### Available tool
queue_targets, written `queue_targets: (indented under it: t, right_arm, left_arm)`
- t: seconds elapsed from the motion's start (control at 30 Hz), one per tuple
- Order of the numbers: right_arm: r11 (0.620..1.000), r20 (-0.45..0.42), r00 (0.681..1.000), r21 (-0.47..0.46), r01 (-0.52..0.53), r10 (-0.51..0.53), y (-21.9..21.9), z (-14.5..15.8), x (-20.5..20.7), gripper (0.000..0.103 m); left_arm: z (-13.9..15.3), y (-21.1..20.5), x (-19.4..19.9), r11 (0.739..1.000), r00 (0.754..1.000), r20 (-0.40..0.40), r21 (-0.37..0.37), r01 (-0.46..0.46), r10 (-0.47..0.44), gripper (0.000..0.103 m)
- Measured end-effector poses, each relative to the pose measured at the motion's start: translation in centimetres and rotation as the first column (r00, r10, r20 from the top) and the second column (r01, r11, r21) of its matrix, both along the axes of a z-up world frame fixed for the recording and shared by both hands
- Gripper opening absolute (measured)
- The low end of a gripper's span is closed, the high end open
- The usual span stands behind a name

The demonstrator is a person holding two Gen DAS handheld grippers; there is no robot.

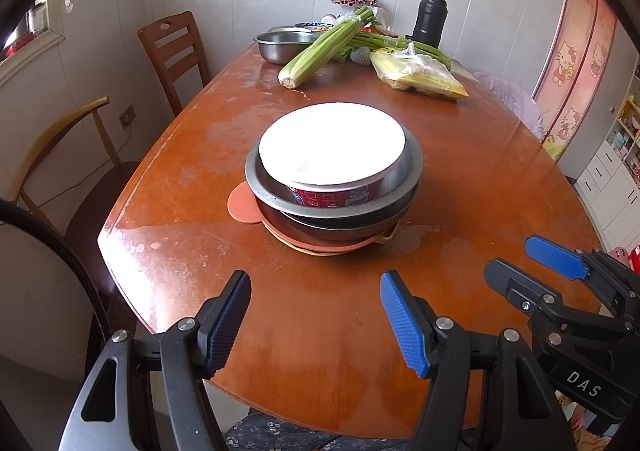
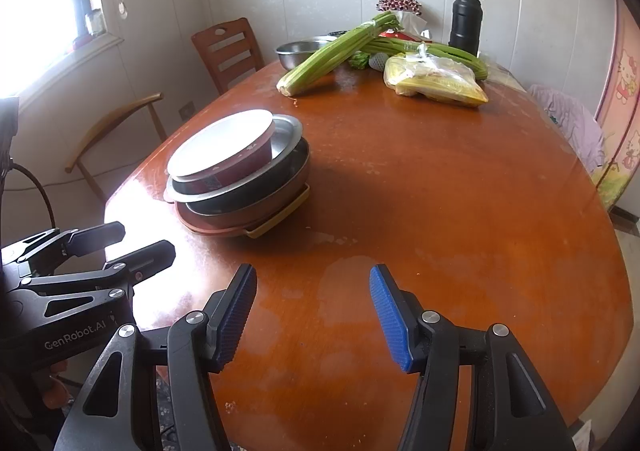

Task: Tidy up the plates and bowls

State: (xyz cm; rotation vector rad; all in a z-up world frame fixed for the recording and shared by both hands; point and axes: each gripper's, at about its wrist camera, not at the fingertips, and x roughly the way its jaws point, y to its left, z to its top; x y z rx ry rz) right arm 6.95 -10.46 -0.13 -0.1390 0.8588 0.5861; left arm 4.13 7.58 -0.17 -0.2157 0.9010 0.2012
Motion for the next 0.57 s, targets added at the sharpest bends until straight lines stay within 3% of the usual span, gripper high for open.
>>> queue_targets:
  t: [0.4, 0.57]
  right_arm:
    - [1.0, -0.013, 1.0, -0.001, 0.014, -0.014, 0.0, 0.1, 1.0, 0.061]
    - [0.998, -0.05, 0.997, 0.011, 0.067, -0.067, -2.2, 0.0, 4.2, 0.061]
  left_arm:
    - [0.4, 2.9, 0.7, 0.999, 0.999, -0.012, 0.012, -0.042, 0.042, 0.067]
    - [3.0, 9.9, 2.5, 0.986, 0.989, 0.027, 0.079, -0.149, 0.148, 0.07]
